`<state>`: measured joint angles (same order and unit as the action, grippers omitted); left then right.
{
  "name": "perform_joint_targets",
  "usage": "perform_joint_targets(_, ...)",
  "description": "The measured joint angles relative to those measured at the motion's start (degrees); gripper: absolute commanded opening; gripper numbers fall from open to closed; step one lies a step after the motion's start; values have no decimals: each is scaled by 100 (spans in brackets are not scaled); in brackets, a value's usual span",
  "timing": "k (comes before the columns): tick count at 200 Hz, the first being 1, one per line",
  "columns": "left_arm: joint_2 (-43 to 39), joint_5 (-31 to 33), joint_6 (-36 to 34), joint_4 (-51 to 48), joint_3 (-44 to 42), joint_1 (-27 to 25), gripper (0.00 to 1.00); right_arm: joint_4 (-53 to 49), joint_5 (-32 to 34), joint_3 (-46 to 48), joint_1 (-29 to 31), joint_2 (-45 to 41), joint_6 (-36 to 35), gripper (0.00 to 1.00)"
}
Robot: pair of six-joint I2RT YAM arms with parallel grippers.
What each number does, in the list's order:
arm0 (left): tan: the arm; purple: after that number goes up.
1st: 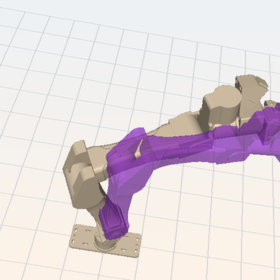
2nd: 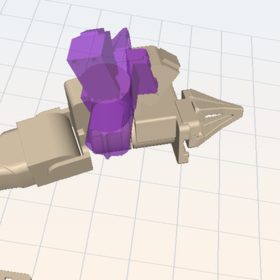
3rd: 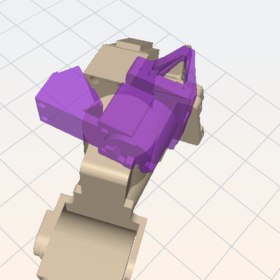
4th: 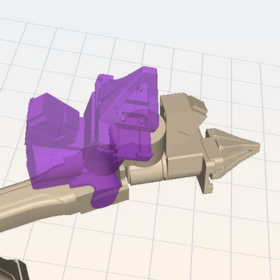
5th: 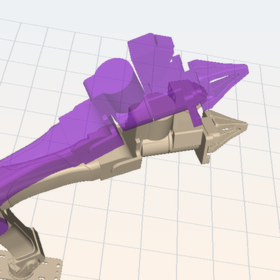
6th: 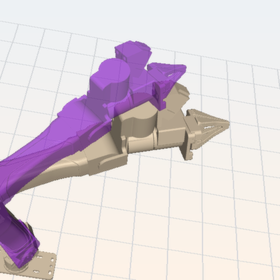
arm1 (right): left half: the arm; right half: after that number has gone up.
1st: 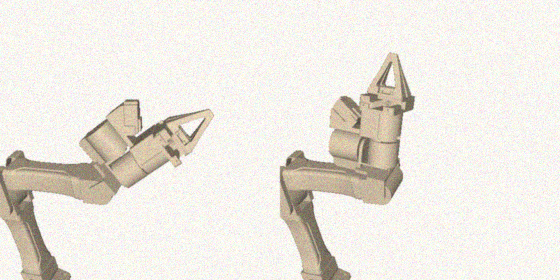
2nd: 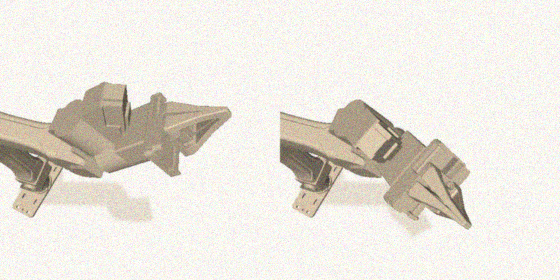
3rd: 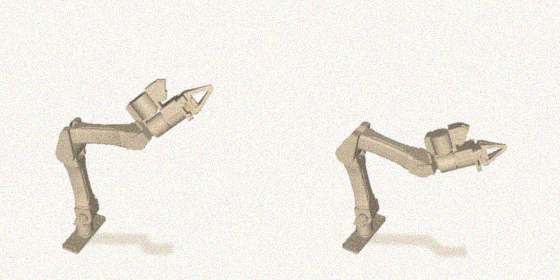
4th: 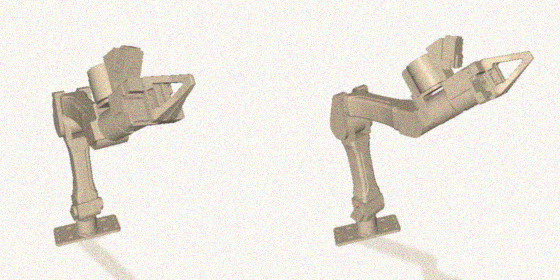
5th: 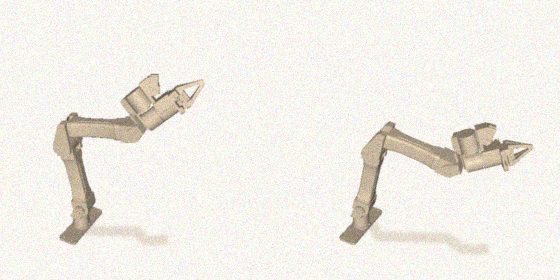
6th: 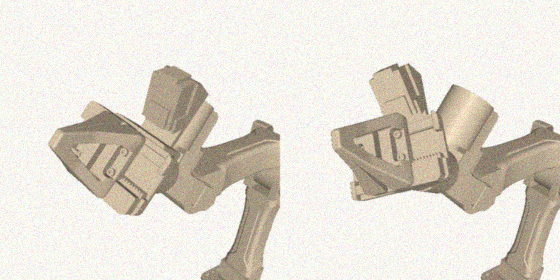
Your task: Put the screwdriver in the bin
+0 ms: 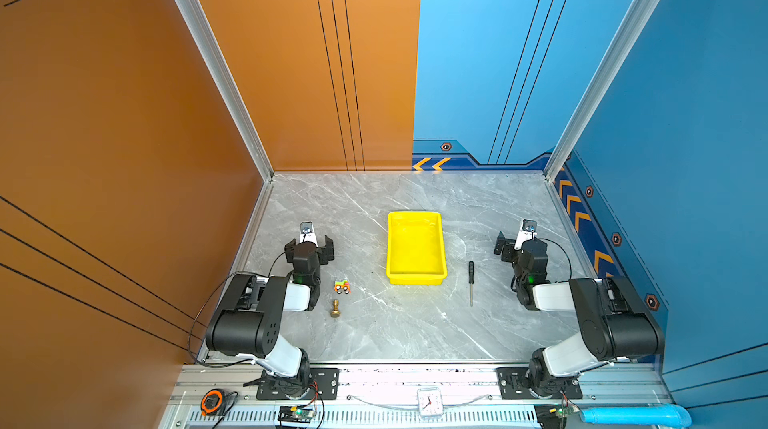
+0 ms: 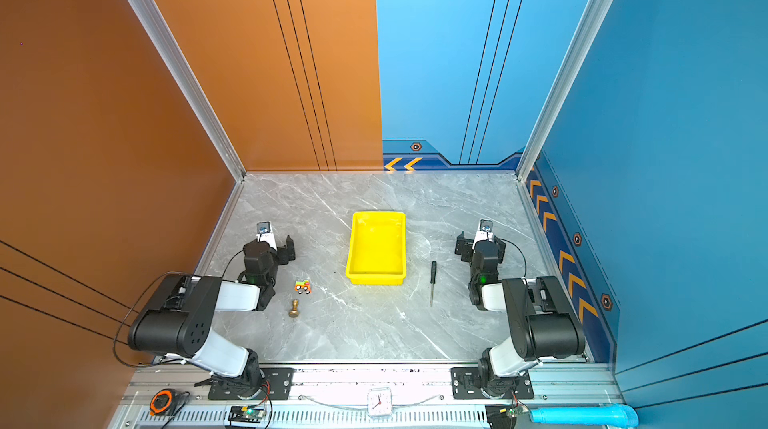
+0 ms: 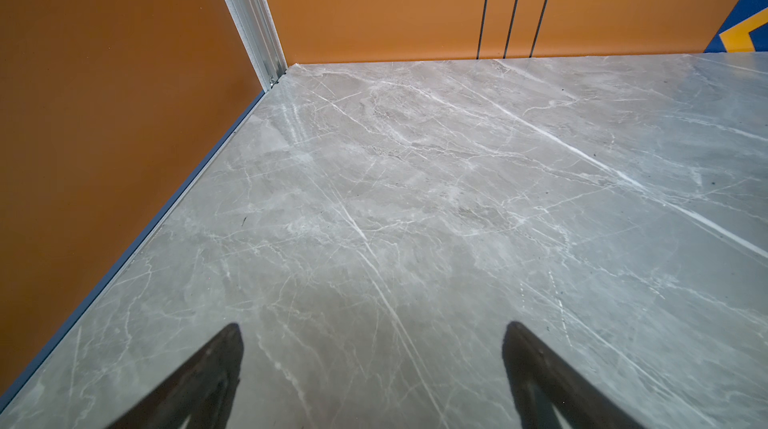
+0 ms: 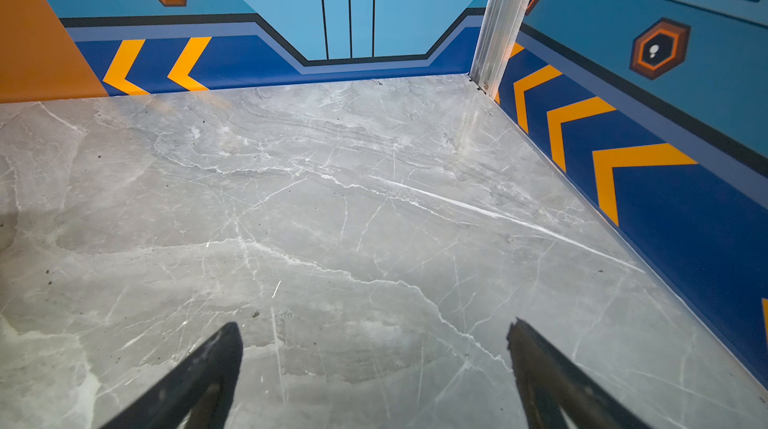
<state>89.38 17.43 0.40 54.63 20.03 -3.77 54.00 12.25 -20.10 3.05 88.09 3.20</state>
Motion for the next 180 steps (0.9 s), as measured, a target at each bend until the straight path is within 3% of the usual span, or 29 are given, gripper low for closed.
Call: perform_joint_targets(180, -13, 22, 26, -2, -2, 26, 98, -262, 210, -9, 4, -186, 31, 100)
